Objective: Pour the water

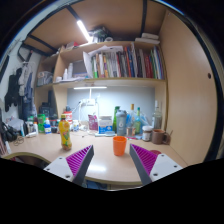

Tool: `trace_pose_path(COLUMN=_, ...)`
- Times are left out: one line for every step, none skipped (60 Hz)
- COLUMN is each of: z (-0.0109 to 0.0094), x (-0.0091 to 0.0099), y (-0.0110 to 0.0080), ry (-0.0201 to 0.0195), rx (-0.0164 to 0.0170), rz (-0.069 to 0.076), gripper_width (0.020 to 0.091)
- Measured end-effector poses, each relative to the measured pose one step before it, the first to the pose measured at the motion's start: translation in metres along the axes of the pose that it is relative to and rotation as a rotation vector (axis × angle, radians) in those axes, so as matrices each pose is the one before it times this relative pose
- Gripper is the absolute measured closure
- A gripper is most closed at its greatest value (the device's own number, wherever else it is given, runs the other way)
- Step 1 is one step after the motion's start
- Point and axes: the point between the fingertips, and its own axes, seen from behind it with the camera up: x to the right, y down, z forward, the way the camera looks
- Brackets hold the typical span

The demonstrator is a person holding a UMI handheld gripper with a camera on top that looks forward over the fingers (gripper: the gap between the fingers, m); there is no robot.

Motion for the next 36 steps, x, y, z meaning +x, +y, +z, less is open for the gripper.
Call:
trace_pose_path(z=0.00039, x=-0.00155, y=-0.00097, ry=-0.00309, rx=0.00248, rz=0.0001, gripper_width=0.028)
trace_pose_path(z=0.00051, x=-0.00124, y=-0.00067, ry=-0.0026, rx=0.00231, rz=-0.002, gripper_width=0.0282)
trace_pose_path(z=0.00059, x=-0.00105, y=-0.00058, ry=-0.00178, rx=0.00226, rz=-0.0034, gripper_width=0.0281)
trace_pose_path(z=0.00059, x=-0.00104, y=-0.00061, ry=-0.00104, rx=0.00257, rz=-0.0039, gripper_width=0.0281)
trace_pose_path(z=0.00103, x=-0.00098, y=-0.00062, ry=-0.00024, rx=0.00306, rz=-0.0049, gripper_width=0.0281)
trace_pose_path(z=0.00084, x=-0.00102, y=-0.00054, ry=0.00054, rx=0.00294, rz=-0.0051, gripper_width=0.0279)
trace_pose_path(z=0.00095, x=-0.00077, y=-0.00074, ry=0.00108, rx=0.00281, rz=-0.006, gripper_width=0.028)
trace_pose_path(z=0.00208, x=-0.00084, y=-0.00106, ry=0.00148, rx=0.00214, rz=-0.0062, gripper_width=0.028)
trace_pose_path(z=0.00086, x=-0.00143, y=-0.00023, ry=0.00209, rx=0.00186, rz=-0.0058, gripper_width=0.0279)
trace_pose_path(z=0.00095, x=-0.00145, y=-0.00033, ry=0.00193, rx=0.00128, rz=-0.0041, gripper_width=0.0278)
trace_pose_path(z=0.00103, x=-0.00185, y=-0.00034, ry=0.00137, rx=0.00179, rz=-0.0033, gripper_width=0.0279)
trace_pose_path(z=0.0013, x=-0.00222, y=-0.00015, ry=-0.00043, rx=0.00215, rz=-0.0027, gripper_width=0.028)
trace_pose_path(z=0.00109, x=-0.00297, y=-0.0006, ry=-0.00297, rx=0.00319, rz=-0.0029, gripper_width=0.0279)
trace_pose_path(z=0.00153, x=-0.00343, y=-0.00036, ry=-0.00551, rx=0.00402, rz=-0.0025, gripper_width=0.028)
trace_pose_path(z=0.00173, x=-0.00431, y=-0.00023, ry=-0.00825, rx=0.00456, rz=-0.0037, gripper_width=0.0281)
trace_pose_path(z=0.00195, x=-0.00518, y=0.00008, ry=-0.01129, rx=0.00383, rz=-0.0053, gripper_width=0.0284)
trace_pose_path(z=0.00207, x=-0.00588, y=0.00094, ry=-0.01107, rx=0.0024, rz=-0.0057, gripper_width=0.0284)
trace_pose_path(z=0.00189, x=-0.00557, y=0.0014, ry=-0.01215, rx=-0.00026, rz=-0.0046, gripper_width=0.028)
trace_pose_path(z=0.00231, x=-0.00641, y=0.0018, ry=-0.01223, rx=-0.00149, rz=-0.0021, gripper_width=0.0276)
trace_pose_path(z=0.00252, x=-0.00686, y=0.00185, ry=-0.01178, rx=-0.00199, rz=0.0014, gripper_width=0.0276)
trace_pose_path(z=0.00289, x=-0.00749, y=0.00187, ry=-0.0124, rx=-0.00183, rz=0.0045, gripper_width=0.0277)
trace_pose_path(z=0.00334, x=-0.00591, y=0.00137, ry=-0.01581, rx=-0.00156, rz=0.0054, gripper_width=0.0276)
trace_pose_path(z=0.00377, x=-0.00762, y=0.00152, ry=-0.01353, rx=-0.00047, rz=0.0076, gripper_width=0.0277)
trace_pose_path(z=0.00418, x=-0.01005, y=0.00207, ry=-0.01024, rx=-0.00012, rz=0.0097, gripper_width=0.0277)
trace_pose_path(z=0.00466, x=-0.00606, y=0.00127, ry=-0.01434, rx=-0.00201, rz=0.0087, gripper_width=0.0277)
trace_pose_path(z=0.00492, x=-0.00851, y=0.00157, ry=-0.01144, rx=-0.00284, rz=0.0077, gripper_width=0.0277)
trace_pose_path(z=0.00524, x=-0.00817, y=0.00149, ry=-0.01193, rx=-0.00292, rz=0.0063, gripper_width=0.0277)
trace_pose_path(z=0.00547, x=-0.00842, y=0.00118, ry=-0.01113, rx=-0.00195, rz=0.0061, gripper_width=0.0276)
trace_pose_path(z=0.00619, x=-0.00841, y=0.00059, ry=-0.01091, rx=-0.00193, rz=0.0051, gripper_width=0.0276)
trace_pose_path(z=0.00649, x=-0.00768, y=0.00057, ry=-0.00961, rx=-0.00206, rz=0.0045, gripper_width=0.0274)
trace_pose_path(z=0.00665, x=-0.00733, y=0.00034, ry=-0.0082, rx=-0.00301, rz=0.0036, gripper_width=0.0274)
trace_pose_path(z=0.00692, x=-0.0068, y=0.00034, ry=-0.00611, rx=-0.00315, rz=0.004, gripper_width=0.0277)
trace_pose_path(z=0.00713, x=-0.00644, y=0.00019, ry=-0.00442, rx=-0.00281, rz=0.0041, gripper_width=0.0278)
trace_pose_path(z=0.00748, x=-0.00667, y=0.00047, ry=-0.00453, rx=-0.00356, rz=0.0045, gripper_width=0.0279)
trace_pose_path(z=0.00743, x=-0.00635, y=0.0002, ry=-0.00302, rx=-0.00409, rz=0.0044, gripper_width=0.0279)
trace_pose_path(z=0.00756, x=-0.00602, y=-0.00038, ry=-0.0014, rx=-0.0023, rz=0.0052, gripper_width=0.028)
